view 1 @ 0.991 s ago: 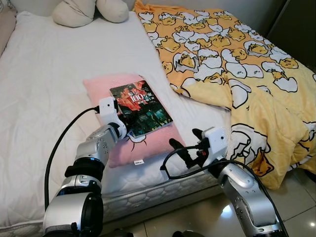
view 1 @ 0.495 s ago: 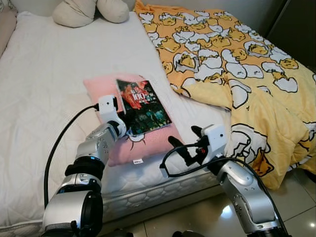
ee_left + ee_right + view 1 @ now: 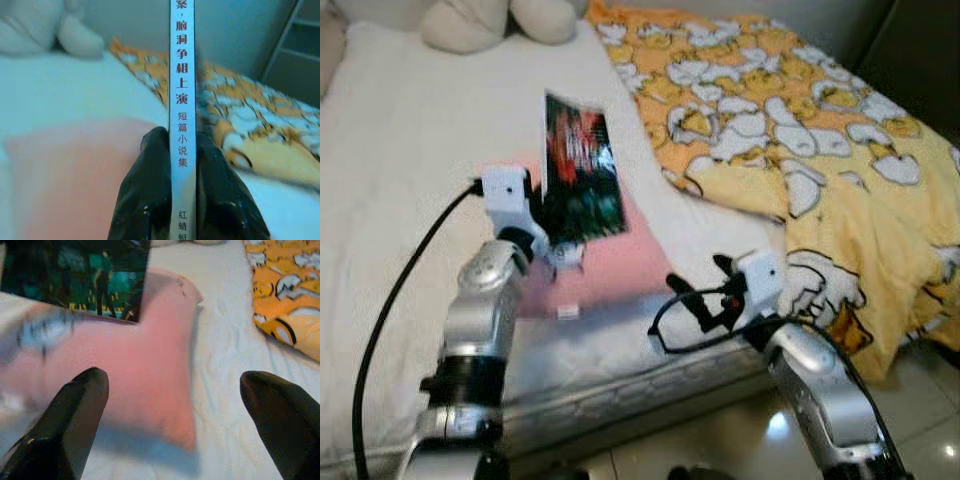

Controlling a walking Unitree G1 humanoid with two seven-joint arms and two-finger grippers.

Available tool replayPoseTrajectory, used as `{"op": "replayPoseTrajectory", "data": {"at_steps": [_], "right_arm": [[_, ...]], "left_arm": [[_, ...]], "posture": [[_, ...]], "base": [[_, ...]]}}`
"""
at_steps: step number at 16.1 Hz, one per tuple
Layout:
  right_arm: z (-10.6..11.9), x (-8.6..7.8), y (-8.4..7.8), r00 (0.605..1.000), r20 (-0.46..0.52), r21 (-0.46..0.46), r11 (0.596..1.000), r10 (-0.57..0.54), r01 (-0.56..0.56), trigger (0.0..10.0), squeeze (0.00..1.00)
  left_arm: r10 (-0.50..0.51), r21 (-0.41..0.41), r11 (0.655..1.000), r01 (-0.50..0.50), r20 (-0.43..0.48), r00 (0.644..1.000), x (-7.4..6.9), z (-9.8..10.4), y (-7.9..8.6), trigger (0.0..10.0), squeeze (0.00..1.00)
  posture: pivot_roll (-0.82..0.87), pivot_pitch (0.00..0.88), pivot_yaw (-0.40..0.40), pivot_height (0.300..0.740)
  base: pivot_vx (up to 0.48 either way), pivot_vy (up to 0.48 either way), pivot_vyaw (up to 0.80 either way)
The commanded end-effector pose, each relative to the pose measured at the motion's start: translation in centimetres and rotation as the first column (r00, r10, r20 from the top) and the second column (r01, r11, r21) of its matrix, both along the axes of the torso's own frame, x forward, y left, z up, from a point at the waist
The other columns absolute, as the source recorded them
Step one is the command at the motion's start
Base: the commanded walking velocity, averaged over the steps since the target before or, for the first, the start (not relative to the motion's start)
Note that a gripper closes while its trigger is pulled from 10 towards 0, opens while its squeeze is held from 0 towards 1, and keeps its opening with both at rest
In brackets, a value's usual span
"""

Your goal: Clean up the room

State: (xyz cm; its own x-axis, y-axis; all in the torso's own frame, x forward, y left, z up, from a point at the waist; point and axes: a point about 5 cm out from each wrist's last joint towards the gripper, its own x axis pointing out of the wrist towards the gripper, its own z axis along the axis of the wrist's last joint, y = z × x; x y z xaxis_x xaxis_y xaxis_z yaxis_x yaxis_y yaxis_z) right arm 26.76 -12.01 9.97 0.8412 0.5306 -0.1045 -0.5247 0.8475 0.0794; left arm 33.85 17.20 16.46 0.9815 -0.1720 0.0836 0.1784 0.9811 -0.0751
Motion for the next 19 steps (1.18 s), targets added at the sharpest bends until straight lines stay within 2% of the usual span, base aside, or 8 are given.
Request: {"op": "replayPoseTrajectory", "data": {"at_steps": [1,2,3,4,5,10,16,19], "right_arm": [[0.2,0.4,-0.3,1.000,0.015,-0.005,1.000,-0.017,0.017,10.0,0.00],[0.2,0.4,-0.2,1.000,0.014,-0.004,1.000,-0.012,0.012,10.0,0.00],[0.2,0.5,0.0,1.000,0.014,-0.005,1.000,0.000,0.001,10.0,0.00],[0.2,0.6,0.2,1.000,0.014,-0.006,1.000,0.006,-0.005,10.0,0.00],[0.2,0.7,0.2,1.000,0.017,-0.004,1.000,0.003,-0.002,10.0,0.00],[0.5,1.1,-0.3,0.997,0.040,0.010,0.998,-0.062,0.062,10.0,0.00],[0.2,1.3,0.1,0.998,0.056,-0.030,0.999,-0.029,0.031,10.0,0.00],[0.1,1.4,0.0,0.998,0.049,-0.010,0.999,-0.051,0.051,10.0,0.00]], "left_arm": [[0.021,0.034,0.999,-0.023,0.078,0.997,-0.4,1.7,0.1,0.0,0.00],[0.029,0.045,0.998,-0.033,0.083,0.996,-0.6,1.7,0.2,0.0,0.00],[0.046,0.049,0.998,-0.050,0.070,0.996,-0.8,1.4,0.4,1.3,0.00],[0.078,0.098,0.992,-0.083,0.057,0.995,-1.0,1.1,0.8,9.3,0.00],[0.119,0.153,0.980,-0.130,0.079,0.990,-1.1,1.0,1.3,10.0,0.00],[0.280,0.251,0.917,-0.310,0.150,0.948,-1.9,1.7,3.1,10.0,0.00],[0.274,0.314,0.901,-0.300,0.125,0.954,-1.6,1.2,2.2,10.0,0.00],[0.267,0.329,0.898,-0.292,0.120,0.956,-1.3,1.2,1.6,10.0,0.00]], "posture": [[-0.06,0.010,-0.063,0.740],[-0.06,0.010,-0.063,0.740],[-0.05,0.008,-0.065,0.740],[-0.05,0.008,-0.064,0.740],[-0.05,0.007,-0.062,0.740],[-0.06,0.008,-0.058,0.740],[-0.05,0.014,-0.058,0.740],[-0.05,0.014,-0.058,0.740]], "base": [[0.000,0.000,0.00],[0.000,0.000,0.00],[0.000,0.000,0.00],[0.000,0.000,0.00],[0.000,0.000,0.00],[0.000,0.279,0.00],[0.000,0.432,0.74],[0.000,0.000,0.24]]}}
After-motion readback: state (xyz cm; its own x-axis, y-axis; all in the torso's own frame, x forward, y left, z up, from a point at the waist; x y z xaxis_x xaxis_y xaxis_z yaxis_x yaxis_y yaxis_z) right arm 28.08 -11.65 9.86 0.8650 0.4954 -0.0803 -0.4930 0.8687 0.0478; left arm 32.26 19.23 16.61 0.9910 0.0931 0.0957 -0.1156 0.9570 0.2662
